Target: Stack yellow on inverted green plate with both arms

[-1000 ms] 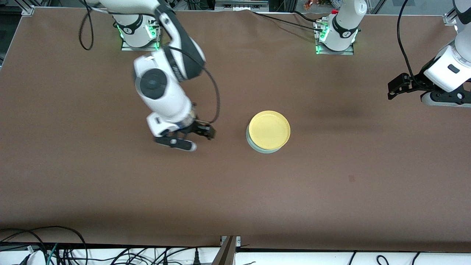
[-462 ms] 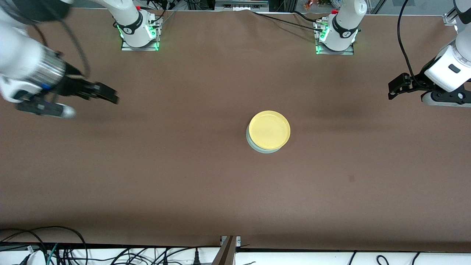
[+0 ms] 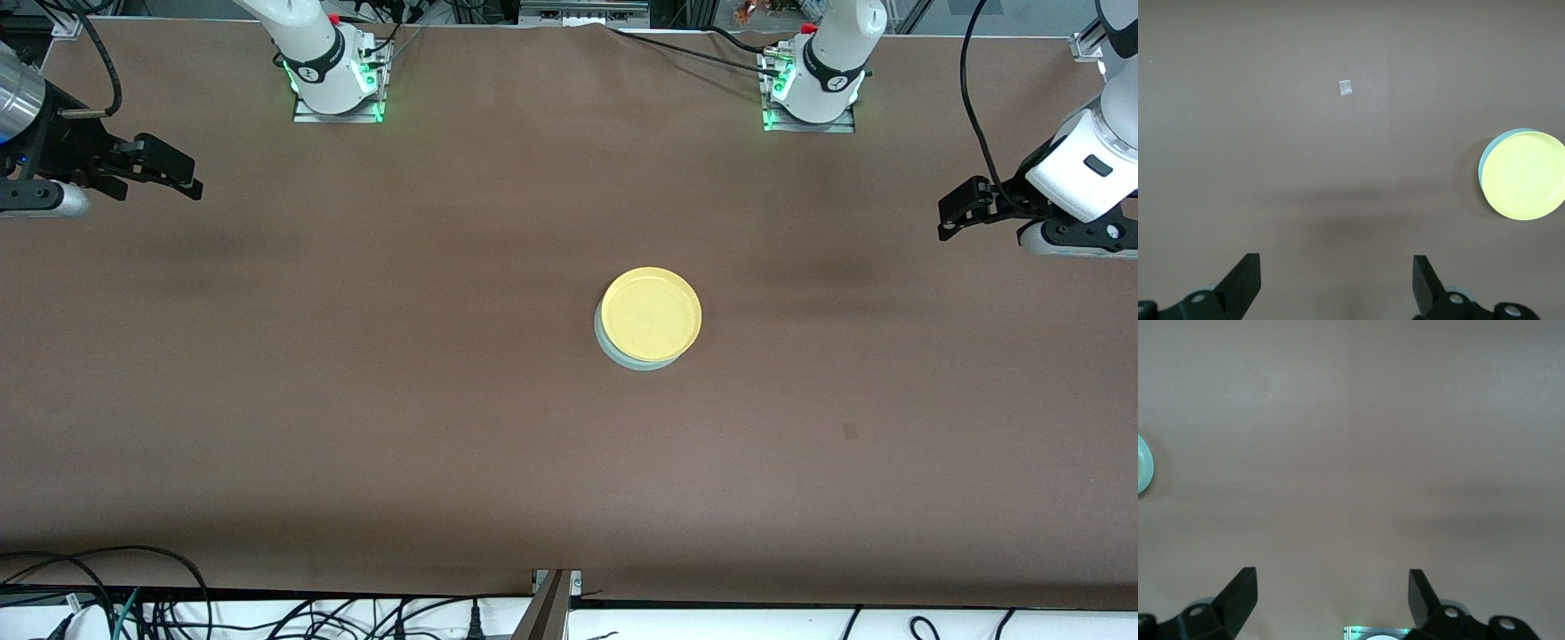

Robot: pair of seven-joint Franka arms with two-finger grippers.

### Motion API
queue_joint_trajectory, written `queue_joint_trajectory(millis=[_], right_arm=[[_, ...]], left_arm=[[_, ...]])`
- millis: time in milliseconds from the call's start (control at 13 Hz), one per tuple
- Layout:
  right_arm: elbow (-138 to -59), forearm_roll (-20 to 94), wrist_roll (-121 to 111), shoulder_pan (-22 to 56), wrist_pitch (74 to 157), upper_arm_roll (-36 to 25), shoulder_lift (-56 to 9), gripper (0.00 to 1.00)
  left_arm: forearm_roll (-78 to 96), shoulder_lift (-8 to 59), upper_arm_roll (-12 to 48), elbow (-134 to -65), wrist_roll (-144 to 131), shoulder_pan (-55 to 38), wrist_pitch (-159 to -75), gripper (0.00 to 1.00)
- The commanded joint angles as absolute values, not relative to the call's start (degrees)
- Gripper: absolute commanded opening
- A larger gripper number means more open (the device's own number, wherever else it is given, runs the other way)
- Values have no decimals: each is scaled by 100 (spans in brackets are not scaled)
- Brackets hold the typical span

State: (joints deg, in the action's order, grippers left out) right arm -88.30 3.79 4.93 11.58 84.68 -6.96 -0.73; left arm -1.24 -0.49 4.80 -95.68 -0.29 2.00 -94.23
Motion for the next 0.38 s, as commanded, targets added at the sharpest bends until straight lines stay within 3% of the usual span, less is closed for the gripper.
queue_joint_trajectory(millis=[0, 308], right_arm=[[-8947, 281, 360, 1099, 8569, -571, -17, 100], [-8886, 299, 290, 1107, 8526, -562, -9, 100]], left_arm=[[-211, -106, 527, -9519, 44, 237, -9325, 100], [-211, -105, 527, -9519, 44, 237, -9325, 100]])
